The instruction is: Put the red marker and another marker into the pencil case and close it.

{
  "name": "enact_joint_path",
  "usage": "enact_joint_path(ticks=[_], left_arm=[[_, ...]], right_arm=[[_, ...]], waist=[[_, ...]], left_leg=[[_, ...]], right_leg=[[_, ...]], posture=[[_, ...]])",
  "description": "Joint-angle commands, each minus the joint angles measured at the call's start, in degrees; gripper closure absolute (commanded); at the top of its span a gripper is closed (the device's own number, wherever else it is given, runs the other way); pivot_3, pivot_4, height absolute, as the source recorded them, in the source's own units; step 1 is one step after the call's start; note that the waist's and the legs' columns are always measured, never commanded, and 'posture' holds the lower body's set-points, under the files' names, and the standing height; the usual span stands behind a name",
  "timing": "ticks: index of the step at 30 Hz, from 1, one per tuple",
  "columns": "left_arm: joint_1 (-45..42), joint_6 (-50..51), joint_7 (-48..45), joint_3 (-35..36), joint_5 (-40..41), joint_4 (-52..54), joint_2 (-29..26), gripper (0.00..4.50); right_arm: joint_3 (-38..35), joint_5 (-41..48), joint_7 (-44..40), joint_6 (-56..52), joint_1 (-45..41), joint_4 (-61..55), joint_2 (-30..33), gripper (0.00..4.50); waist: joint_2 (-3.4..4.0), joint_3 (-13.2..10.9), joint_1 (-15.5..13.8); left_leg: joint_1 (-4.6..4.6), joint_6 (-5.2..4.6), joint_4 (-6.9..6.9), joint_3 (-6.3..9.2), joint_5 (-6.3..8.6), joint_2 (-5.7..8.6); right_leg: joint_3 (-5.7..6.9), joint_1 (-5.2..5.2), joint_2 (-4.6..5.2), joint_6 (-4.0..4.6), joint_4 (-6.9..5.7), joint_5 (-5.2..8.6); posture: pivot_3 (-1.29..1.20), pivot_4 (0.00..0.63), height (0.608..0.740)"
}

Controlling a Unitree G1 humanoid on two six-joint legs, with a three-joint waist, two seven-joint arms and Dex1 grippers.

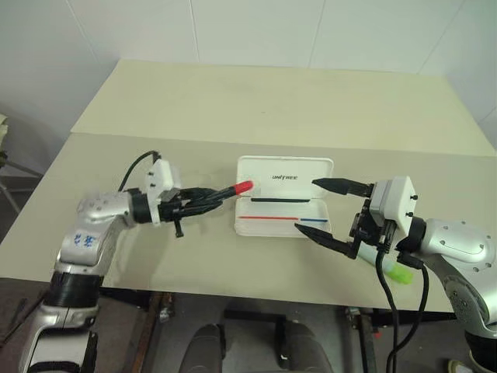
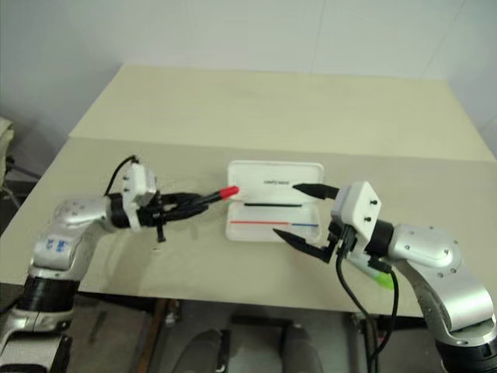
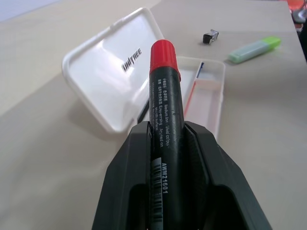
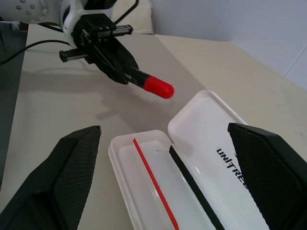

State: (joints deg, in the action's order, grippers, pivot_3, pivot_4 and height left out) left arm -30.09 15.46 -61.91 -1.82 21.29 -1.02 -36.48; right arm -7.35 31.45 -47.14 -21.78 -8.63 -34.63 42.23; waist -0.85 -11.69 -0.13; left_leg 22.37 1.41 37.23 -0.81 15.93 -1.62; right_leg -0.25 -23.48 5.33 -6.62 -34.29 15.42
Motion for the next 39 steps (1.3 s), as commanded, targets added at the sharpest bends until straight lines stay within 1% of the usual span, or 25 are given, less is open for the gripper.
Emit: enact_joint_path(ticks=[1, 5, 10, 21, 33, 36, 38, 39], left_arm=[[-3.6, -1.3, -2.7, -3.5, -1.5, -1.9, 1.6, 3.88], [-6.3, -2.2, -4.2, -6.3, -2.9, -4.6, 4.0, 3.88], [-8.4, -5.3, -3.3, -9.2, -6.5, -9.4, 7.8, 3.88], [-13.7, -13.4, -0.5, -12.2, -14.1, -21.5, 14.6, 3.88], [-17.8, -19.3, -0.8, -13.2, -18.2, -29.7, 17.9, 3.88], [-18.4, -23.1, 0.3, -12.7, -19.1, -31.5, 18.6, 3.88], [-18.9, -24.3, 1.2, -12.4, -19.6, -33.0, 18.9, 3.15], [-19.1, -24.3, 1.0, -12.4, -19.7, -33.5, 19.0, 2.86]], right_arm=[[-1.9, 0.1, 1.1, 0.9, 0.4, -2.6, 0.0, 0.0], [-2.5, 0.2, 2.2, 0.6, 1.3, -3.8, 0.1, 0.0], [-3.3, 0.3, 4.2, -0.1, 2.8, -5.7, 0.1, 0.0], [-3.5, 0.1, 7.5, -0.6, 4.3, -8.0, -0.3, 0.0], [-3.3, 0.1, 9.6, -0.5, 5.1, -9.1, -0.5, 0.0], [-3.3, 0.1, 9.9, -0.6, 5.2, -9.4, -0.4, 0.0], [-3.4, 0.1, 10.1, -0.6, 5.3, -9.6, -0.5, 0.0], [-3.4, 0.1, 10.2, -0.6, 5.3, -9.6, -0.4, 0.0]], waist=[[0.0, 0.0, 0.1], [-0.01, 0.0, 0.2], [0.0, 0.0, 0.0], [-0.02, 0.0, -0.1], [-0.02, 0.0, -0.1], [-0.02, 0.0, -0.1], [-0.02, 0.0, -0.2], [-0.02, 0.0, -0.3]], left_leg=[[0.03, 0.0, -0.01, 0.0, 0.0, 0.0], [0.02, -0.03, -0.11, 0.0, 0.02, -0.03], [0.03, -0.04, -0.07, 0.04, 0.02, -0.08], [0.05, -0.04, 0.01, 0.05, 0.02, -0.05], [0.05, -0.04, 0.03, 0.05, 0.02, -0.05], [0.06, -0.04, 0.04, 0.05, 0.02, -0.05], [0.06, -0.04, 0.03, 0.05, 0.02, -0.05], [0.06, -0.04, 0.03, 0.05, 0.02, -0.05]], right_leg=[[0.0, -0.02, -0.01, -0.02, 0.02, -0.01], [0.0, -0.06, -0.08, -0.3, 0.01, -0.13], [0.0, -0.08, -0.15, -0.3, -0.02, -0.12], [-0.02, -0.05, -0.15, -0.32, -0.03, -0.14], [-0.02, -0.06, -0.16, -0.36, -0.04, -0.16], [-0.02, -0.05, -0.15, -0.37, -0.02, -0.16], [-0.02, -0.05, -0.16, -0.37, -0.03, -0.16], [-0.02, -0.05, -0.16, -0.37, -0.03, -0.16]], posture=[[0.0, 0.15, 0.74], [0.0, 0.15, 0.74], [0.0, 0.15, 0.74], [0.0, 0.15, 0.74], [0.0, 0.15, 0.74], [0.0, 0.15, 0.74], [0.0, 0.15, 0.74], [0.0, 0.15, 0.74]])
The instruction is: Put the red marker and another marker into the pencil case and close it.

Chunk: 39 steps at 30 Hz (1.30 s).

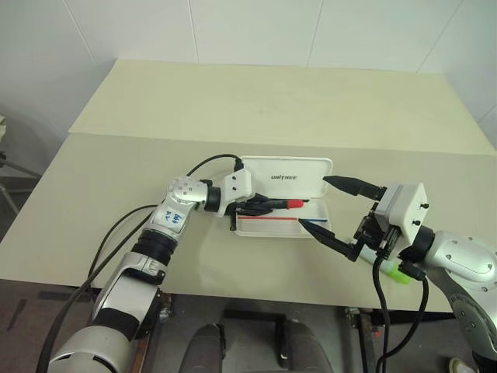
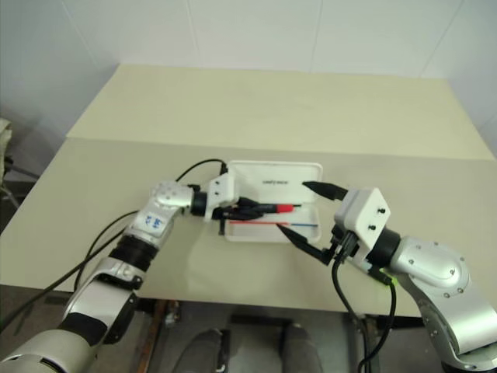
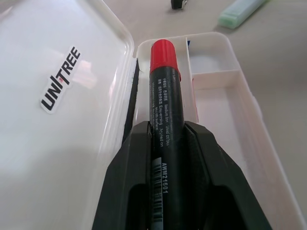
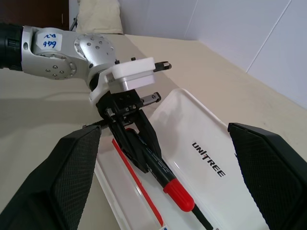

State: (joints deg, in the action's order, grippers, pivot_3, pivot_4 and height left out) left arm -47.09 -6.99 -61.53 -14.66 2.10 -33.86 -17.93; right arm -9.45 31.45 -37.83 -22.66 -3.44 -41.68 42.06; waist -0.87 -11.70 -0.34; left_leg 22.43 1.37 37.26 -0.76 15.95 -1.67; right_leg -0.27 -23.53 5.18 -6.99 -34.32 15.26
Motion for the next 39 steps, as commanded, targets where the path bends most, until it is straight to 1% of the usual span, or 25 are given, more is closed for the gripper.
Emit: enact_joint_path(ticks=[1, 5, 8, 12, 15, 20, 24, 29, 30, 34, 39], left_arm=[[-2.2, -2.3, 0.6, 0.5, -0.5, -1.1, 0.5, 2.51], [-2.5, -2.7, 0.7, 0.7, -0.3, -1.3, 1.1, 1.1], [-1.9, -1.3, -0.7, 1.1, 1.1, 0.8, 1.1, 0.05], [0.3, 2.9, -3.8, 1.7, 4.2, 7.6, 0.3, 0.02], [2.9, 8.3, -5.9, 2.6, 7.9, 15.5, -1.0, 0.02], [8.1, 17.4, -8.0, 4.2, 14.1, 28.4, -4.3, 0.02], [11.4, 21.6, -8.0, 5.4, 17.3, 35.4, -7.1, 0.02], [13.0, 25.8, -8.0, 7.7, 21.0, 40.8, -10.1, 0.02], [13.2, 26.3, -8.0, 8.0, 21.5, 41.5, -10.7, 0.02], [13.3, 28.1, -7.9, 8.6, 23.4, 43.7, -12.1, 0.02], [13.4, 29.5, -8.1, 9.2, 24.9, 45.0, -13.6, 0.02]], right_arm=[[-1.3, 0.1, 0.9, 0.2, 0.2, -2.6, -0.3, 0.0], [-1.4, 0.2, 1.0, 0.2, 0.3, -2.8, -0.2, 0.0], [-1.4, 0.1, 1.0, 0.3, 0.3, -2.6, -0.2, 0.0], [-1.7, 0.3, 0.9, 0.4, 0.8, -2.2, -0.3, 0.0], [-3.3, 1.1, 1.0, 0.2, 2.6, -1.1, -0.9, 0.0], [-8.9, 1.3, -1.3, 0.7, 9.0, 2.6, -0.2, 0.0], [-13.3, 0.9, -4.3, 1.4, 14.1, 6.3, 0.7, 0.0], [-18.1, -1.0, -8.5, 2.6, 20.0, 12.9, 2.2, 0.0], [-18.6, -1.6, -9.8, 3.4, 20.9, 14.7, 2.5, 0.0], [-18.6, -3.7, -14.2, 6.8, 23.0, 21.6, 3.7, 0.0], [-17.0, -6.2, -17.9, 10.3, 21.4, 29.7, 4.8, 0.0]], waist=[[0.0, 0.0, 0.0], [0.0, 0.0, -0.1], [0.0, 0.0, -0.1], [0.0, 0.0, 0.0], [0.0, 0.0, 0.1], [0.0, 0.0, 0.2], [0.01, 0.0, 0.2], [0.01, 0.0, 0.2], [0.01, 0.0, 0.2], [0.01, 0.0, 0.4], [0.01, 0.0, 0.5]], left_leg=[[0.0, 0.0, 0.0, 0.0, 0.0, 0.0], [0.0, 0.0, 0.01, 0.0, 0.0, 0.0], [0.0, 0.0, 0.02, -0.01, 0.0, 0.0], [0.0, 0.0, 0.01, 0.01, 0.0, 0.0], [0.0, 0.0, -0.01, 0.01, 0.0, -0.01], [-0.02, 0.0, 0.05, 0.02, 0.0, -0.01], [-0.1, -0.03, 0.08, 0.02, -0.02, 0.0], [-0.15, -0.08, 0.12, 0.04, -0.06, -0.01], [-0.15, -0.08, 0.13, 0.03, -0.06, -0.01], [-0.18, -0.09, 0.14, 0.02, -0.06, -0.01], [-0.21, -0.1, 0.15, -0.01, -0.07, -0.01]], right_leg=[[0.0, 0.0, 0.0, 0.0, 0.0, 0.0], [0.0, 0.0, -0.01, 0.0, -0.01, 0.0], [0.0, 0.0, 0.0, -0.01, -0.02, 0.0], [0.0, 0.0, -0.01, -0.01, -0.04, 0.0], [-0.01, 0.0, -0.01, -0.01, -0.06, 0.0], [-0.04, 0.01, -0.01, -0.01, -0.15, 0.0], [-0.08, 0.08, -0.01, 0.01, -0.2, 0.01], [-0.11, 0.13, -0.04, 0.12, -0.22, 0.06], [-0.11, 0.13, -0.04, 0.26, -0.21, 0.14], [-0.14, 0.16, -0.05, 0.33, -0.21, 0.18], [-0.2, 0.15, -0.09, 0.33, -0.21, 0.18]], posture=[[0.0, 0.15, 0.74], [0.0, 0.15, 0.74], [0.0, 0.15, 0.74], [0.0, 0.15, 0.74], [0.0, 0.15, 0.74], [0.0, 0.15, 0.74], [0.0, 0.15, 0.74], [0.0, 0.15, 0.74], [0.0, 0.15, 0.74], [0.0, 0.15, 0.74], [0.0, 0.15, 0.74]])
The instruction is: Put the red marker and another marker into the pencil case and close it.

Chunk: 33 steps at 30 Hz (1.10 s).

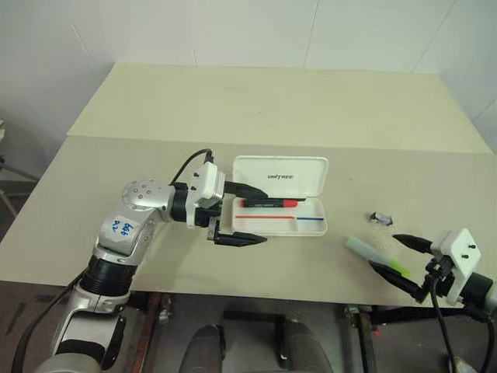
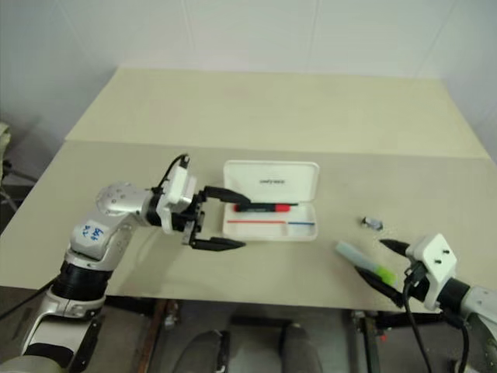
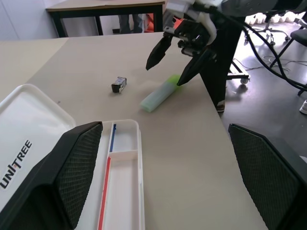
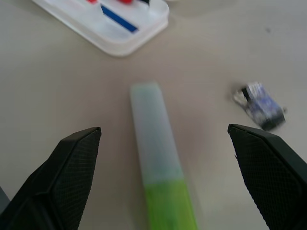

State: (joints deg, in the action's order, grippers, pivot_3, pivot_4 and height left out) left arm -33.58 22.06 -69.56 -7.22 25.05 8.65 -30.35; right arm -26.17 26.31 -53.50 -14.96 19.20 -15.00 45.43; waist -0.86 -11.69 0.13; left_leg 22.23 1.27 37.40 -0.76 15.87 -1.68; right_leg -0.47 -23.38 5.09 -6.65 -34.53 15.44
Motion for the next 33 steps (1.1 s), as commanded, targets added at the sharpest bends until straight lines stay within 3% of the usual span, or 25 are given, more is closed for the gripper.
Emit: enact_joint_path(ticks=[1, 9, 12, 18, 20, 26, 33], left_arm=[[-0.1, 0.5, -0.2, 1.8, 2.0, 2.6, -1.6, 0.02], [0.0, 0.8, 0.5, 2.2, 2.6, 3.3, -2.6, 0.02], [0.2, 1.0, 0.7, 2.4, 2.8, 3.6, -3.1, 0.0], [0.0, 1.1, 1.1, 3.0, 3.0, 3.5, -3.8, 0.0], [0.0, 1.0, 1.2, 3.1, 3.0, 3.4, -4.0, 0.0], [0.6, 0.1, 0.5, 3.5, 2.5, 2.7, -5.4, 0.0], [3.4, -3.2, -1.1, 5.2, 1.1, 0.1, -9.4, 0.0]], right_arm=[[0.3, -1.8, -2.9, 3.4, -2.1, 5.1, 1.7, 0.0], [2.7, -4.0, -5.9, 5.4, -6.0, 12.2, 2.2, 0.0], [3.5, -4.3, -6.3, 5.7, -6.3, 13.0, 2.0, 0.56], [5.1, -4.0, -7.4, 5.4, -4.7, 10.1, 1.1, 2.84], [5.5, -4.0, -7.5, 5.6, -4.3, 9.3, 1.0, 3.4], [5.8, -5.0, -5.6, 6.7, -6.2, 7.6, 1.1, 3.38], [9.8, -2.8, -6.1, 3.7, -15.6, -0.7, 2.6, 3.38]], waist=[[0.0, 0.0, 0.0], [0.0, 0.0, 0.0], [0.01, 0.0, -0.1], [0.01, 0.0, 0.0], [0.01, 0.0, 0.0], [0.01, 0.0, 0.1], [0.02, 0.0, 0.2]], left_leg=[[0.0, -0.01, 0.0, 0.0, -0.01, 0.0], [0.0, -0.02, 0.01, 0.02, -0.04, -0.02], [0.01, -0.02, 0.0, 0.01, -0.04, -0.02], [-0.02, -0.02, 0.0, 0.02, -0.04, -0.03], [-0.04, -0.02, 0.01, 0.02, -0.04, -0.03], [-0.04, -0.01, 0.03, 0.02, -0.04, -0.04], [-0.1, 0.02, 0.04, -0.01, -0.07, -0.11]], right_leg=[[-0.01, 0.0, -0.02, 0.0, 0.0, 0.0], [-0.07, 0.0, -0.08, 0.0, -0.01, 0.0], [-0.09, -0.01, -0.08, -0.03, -0.02, -0.02], [-0.09, -0.01, -0.1, -0.04, -0.08, -0.03], [-0.09, 0.0, -0.11, -0.03, -0.1, -0.02], [-0.11, 0.0, -0.11, -0.02, -0.1, -0.02], [-0.18, -0.02, -0.21, -0.01, -0.19, -0.01]], posture=[[0.0, 0.15, 0.74], [0.0, 0.15, 0.74], [0.0, 0.15, 0.74], [0.0, 0.15, 0.74], [0.0, 0.15, 0.74], [0.0, 0.15, 0.74], [0.0, 0.15, 0.74]])
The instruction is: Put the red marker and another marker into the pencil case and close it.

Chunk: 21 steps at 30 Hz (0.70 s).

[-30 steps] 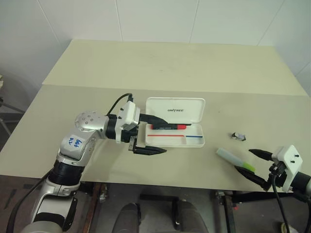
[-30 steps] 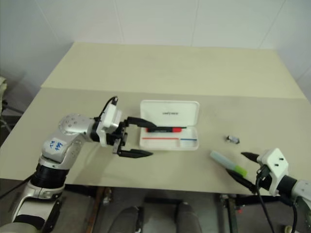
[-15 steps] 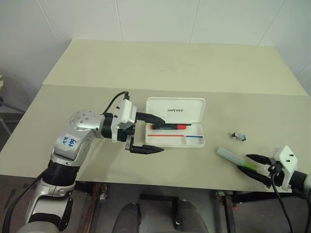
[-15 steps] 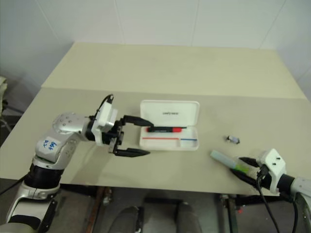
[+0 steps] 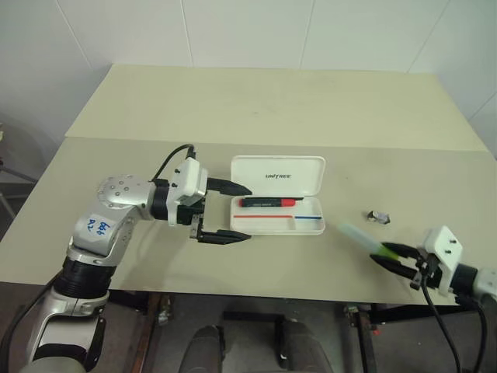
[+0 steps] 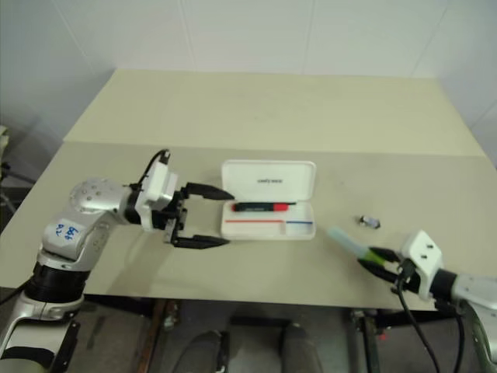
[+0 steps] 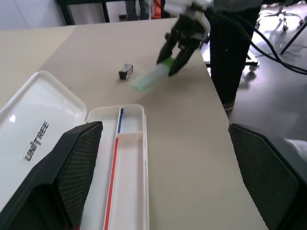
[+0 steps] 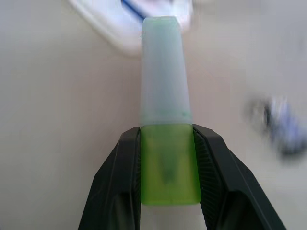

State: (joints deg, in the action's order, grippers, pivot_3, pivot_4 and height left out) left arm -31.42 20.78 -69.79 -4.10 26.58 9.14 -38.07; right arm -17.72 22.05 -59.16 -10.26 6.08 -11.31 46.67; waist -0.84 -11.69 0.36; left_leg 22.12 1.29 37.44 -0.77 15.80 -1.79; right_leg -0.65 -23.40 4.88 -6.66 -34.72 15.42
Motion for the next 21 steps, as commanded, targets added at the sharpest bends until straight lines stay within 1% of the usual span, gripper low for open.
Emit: enact_joint_path(ticks=[1, 5, 9, 15, 19, 21], left_arm=[[1.9, -2.6, -1.0, 2.3, -0.6, -0.6, -2.2, 0.0], [3.8, -4.6, -0.6, 3.4, -1.7, -1.7, -3.8, 0.0], [5.0, -5.3, 0.1, 4.4, -1.7, -2.0, -4.3, 0.0], [7.5, -6.0, 0.8, 5.0, -2.2, -0.8, -4.8, 0.0], [9.8, -6.1, 1.3, 5.6, -2.3, 0.7, -5.6, 0.0], [10.5, -6.0, 1.6, 5.7, -2.2, 1.4, -5.9, 0.0]], right_arm=[[2.6, 1.5, -0.9, -1.7, -3.9, -5.5, 1.7, 3.38], [7.6, 2.6, -2.7, -4.7, -10.6, -8.1, 2.0, 3.38], [13.4, 2.1, -5.5, -5.0, -17.6, -6.7, 1.1, 3.38], [23.0, -0.9, -10.5, -2.0, -29.0, 1.2, -3.2, 3.38], [28.2, -3.9, -13.4, 1.2, -34.7, 8.3, -7.2, 3.38], [29.6, -4.9, -14.5, 2.7, -36.5, 11.2, -8.7, 3.38]], waist=[[0.0, 0.0, -0.1], [0.0, 0.0, -0.3], [-0.01, 0.0, -0.3], [-0.01, 0.0, 0.0], [-0.01, 0.0, -0.1], [-0.01, 0.0, -0.1]], left_leg=[[-0.01, 0.0, -0.01, 0.0, 0.0, -0.01], [0.05, 0.01, -0.02, 0.02, 0.01, -0.03], [0.08, 0.04, -0.02, 0.04, 0.02, -0.01], [0.06, 0.06, -0.07, 0.02, 0.04, -0.04], [0.08, 0.06, -0.11, 0.05, 0.04, -0.06], [0.08, 0.06, -0.13, 0.04, 0.04, -0.07]], right_leg=[[0.0, -0.01, -0.01, 0.01, -0.02, 0.01], [0.02, -0.06, -0.01, 0.02, -0.03, 0.01], [0.04, -0.05, 0.02, 0.01, -0.02, 0.0], [0.05, -0.11, 0.0, -0.03, -0.08, -0.02], [0.11, -0.23, -0.01, -0.09, -0.27, -0.05], [0.11, -0.25, -0.01, -0.09, -0.28, -0.05]], posture=[[0.0, 0.15, 0.74], [0.0, 0.15, 0.74], [0.0, 0.15, 0.74], [0.0, 0.15, 0.74], [0.0, 0.15, 0.74], [0.0, 0.15, 0.74]])
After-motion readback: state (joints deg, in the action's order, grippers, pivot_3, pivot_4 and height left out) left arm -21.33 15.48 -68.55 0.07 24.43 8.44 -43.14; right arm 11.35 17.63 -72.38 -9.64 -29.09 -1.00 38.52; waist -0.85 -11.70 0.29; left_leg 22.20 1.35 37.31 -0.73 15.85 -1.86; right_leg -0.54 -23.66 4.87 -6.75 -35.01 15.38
